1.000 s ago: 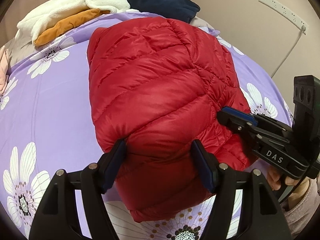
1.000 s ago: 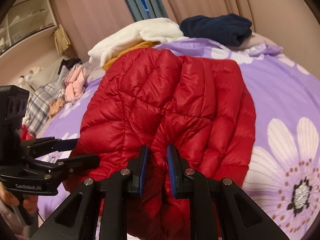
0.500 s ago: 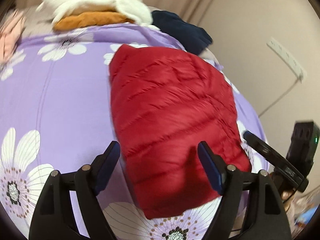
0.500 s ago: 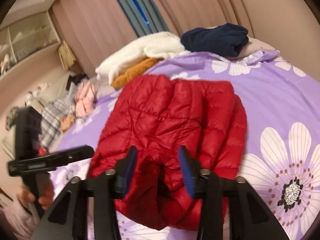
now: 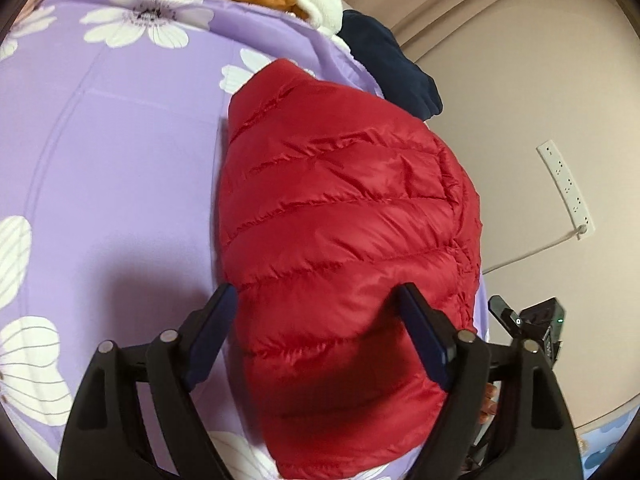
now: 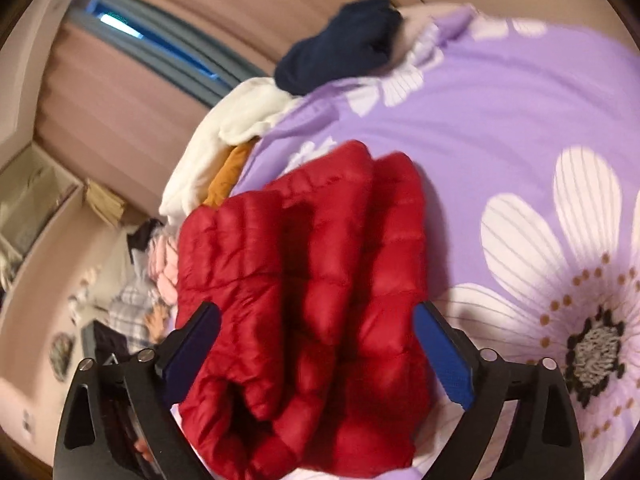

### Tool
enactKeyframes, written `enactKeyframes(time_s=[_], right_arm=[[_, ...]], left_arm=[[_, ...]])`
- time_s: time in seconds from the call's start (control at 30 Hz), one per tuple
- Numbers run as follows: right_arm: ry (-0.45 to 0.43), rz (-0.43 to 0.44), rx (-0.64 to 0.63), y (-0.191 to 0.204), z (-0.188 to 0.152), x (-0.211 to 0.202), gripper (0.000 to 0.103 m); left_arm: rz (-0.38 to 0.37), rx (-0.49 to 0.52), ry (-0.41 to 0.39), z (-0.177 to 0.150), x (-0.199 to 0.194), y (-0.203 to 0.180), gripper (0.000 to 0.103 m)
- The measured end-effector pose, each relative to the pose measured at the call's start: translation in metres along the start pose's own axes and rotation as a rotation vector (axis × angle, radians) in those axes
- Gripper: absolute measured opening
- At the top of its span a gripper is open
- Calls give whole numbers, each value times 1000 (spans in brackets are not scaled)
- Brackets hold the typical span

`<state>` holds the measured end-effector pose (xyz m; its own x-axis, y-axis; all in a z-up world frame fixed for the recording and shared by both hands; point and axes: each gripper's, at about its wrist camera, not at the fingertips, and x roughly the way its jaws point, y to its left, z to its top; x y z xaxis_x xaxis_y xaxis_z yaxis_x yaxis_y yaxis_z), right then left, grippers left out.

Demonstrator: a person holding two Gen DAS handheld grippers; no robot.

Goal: Fold large clothes

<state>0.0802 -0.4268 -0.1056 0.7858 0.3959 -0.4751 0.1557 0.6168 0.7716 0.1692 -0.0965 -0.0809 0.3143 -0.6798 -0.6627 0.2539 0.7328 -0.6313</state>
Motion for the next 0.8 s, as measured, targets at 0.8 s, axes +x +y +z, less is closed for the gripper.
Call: enactKeyframes(time_s=[0.8], right_arm=[[141,57,129,-22,-3,51,102]], left_arm=[[-57,-84,80,1,40,17,103]])
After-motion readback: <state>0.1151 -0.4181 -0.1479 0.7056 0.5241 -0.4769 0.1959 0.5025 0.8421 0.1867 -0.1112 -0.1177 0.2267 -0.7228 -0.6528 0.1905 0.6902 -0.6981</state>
